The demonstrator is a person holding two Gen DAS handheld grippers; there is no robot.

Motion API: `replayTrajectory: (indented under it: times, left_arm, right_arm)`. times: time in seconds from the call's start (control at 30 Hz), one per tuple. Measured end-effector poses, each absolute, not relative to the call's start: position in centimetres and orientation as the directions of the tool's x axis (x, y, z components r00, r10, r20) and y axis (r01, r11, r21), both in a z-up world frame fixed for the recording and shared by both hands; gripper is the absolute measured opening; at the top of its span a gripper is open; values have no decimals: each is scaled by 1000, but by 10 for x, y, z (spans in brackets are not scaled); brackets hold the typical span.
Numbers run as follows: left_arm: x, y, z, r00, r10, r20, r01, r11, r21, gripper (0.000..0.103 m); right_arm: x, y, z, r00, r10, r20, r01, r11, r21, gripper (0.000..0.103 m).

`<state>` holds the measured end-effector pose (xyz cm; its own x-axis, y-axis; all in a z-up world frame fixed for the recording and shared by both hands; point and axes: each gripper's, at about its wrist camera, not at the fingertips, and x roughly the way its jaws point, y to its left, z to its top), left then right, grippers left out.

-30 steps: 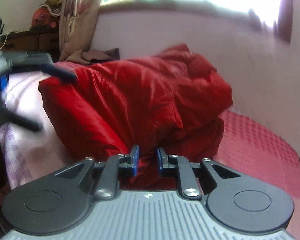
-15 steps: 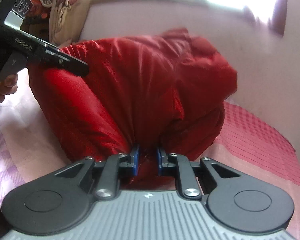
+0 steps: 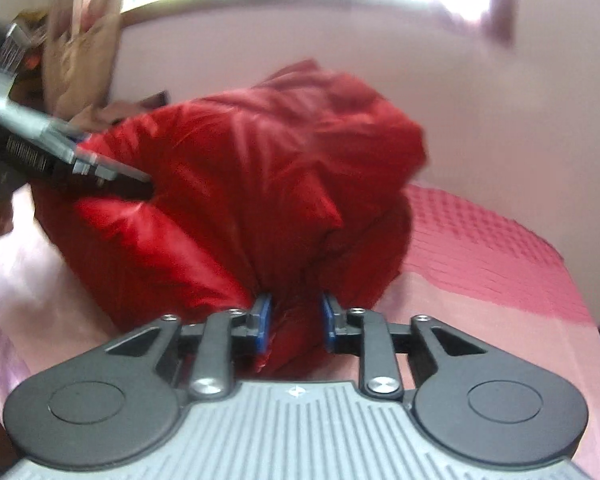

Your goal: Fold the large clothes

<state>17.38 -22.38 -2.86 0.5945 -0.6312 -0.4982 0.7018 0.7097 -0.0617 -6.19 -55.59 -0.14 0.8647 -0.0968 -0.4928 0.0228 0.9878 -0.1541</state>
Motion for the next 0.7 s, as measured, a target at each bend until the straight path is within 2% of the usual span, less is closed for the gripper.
replayTrajectory:
  times: [0.07, 0.1, 0.13, 0.17, 0.23, 0.33, 0.5, 0.7]
  left_arm:
    - [174, -225, -27, 594, -629, -502, 701, 710, -61, 103]
    - [174, -225, -27, 594, -628, -502, 702, 710, -59, 103]
    - [174, -226, -27, 594, -628, -503, 702, 710, -56, 103]
    - [174, -227, -26, 594, -627, -504, 702, 710, -56, 103]
    - [174, -227, -26, 593, -627, -505, 702, 710, -57, 103]
    - [175, -227, -26, 592, -626, -508, 701, 711, -59, 103]
    - [175, -228, -27, 594, -621, -511, 697, 715, -57, 103]
    - [175, -230, -26, 592, -618, -517, 697, 715, -57, 103]
  right_arm:
    - [-70, -564, 5, 871, -109, -478, 82, 994, -77, 58]
    - [-73, -569, 10, 881, -104, -462, 102, 994, -28, 66]
    - [-75, -575, 15, 892, -90, -443, 114, 993, 27, 82]
    - [-77, -582, 21, 904, -71, -421, 123, 988, 98, 94]
    - [-74, -591, 31, 916, -40, -400, 132, 970, 205, 101]
    - [-55, -604, 36, 907, 3, -422, 138, 943, 304, 103]
    - [-16, -619, 17, 864, 25, -502, 186, 912, 365, 103]
    - [2, -640, -15, 867, 146, -477, 142, 844, 517, 103]
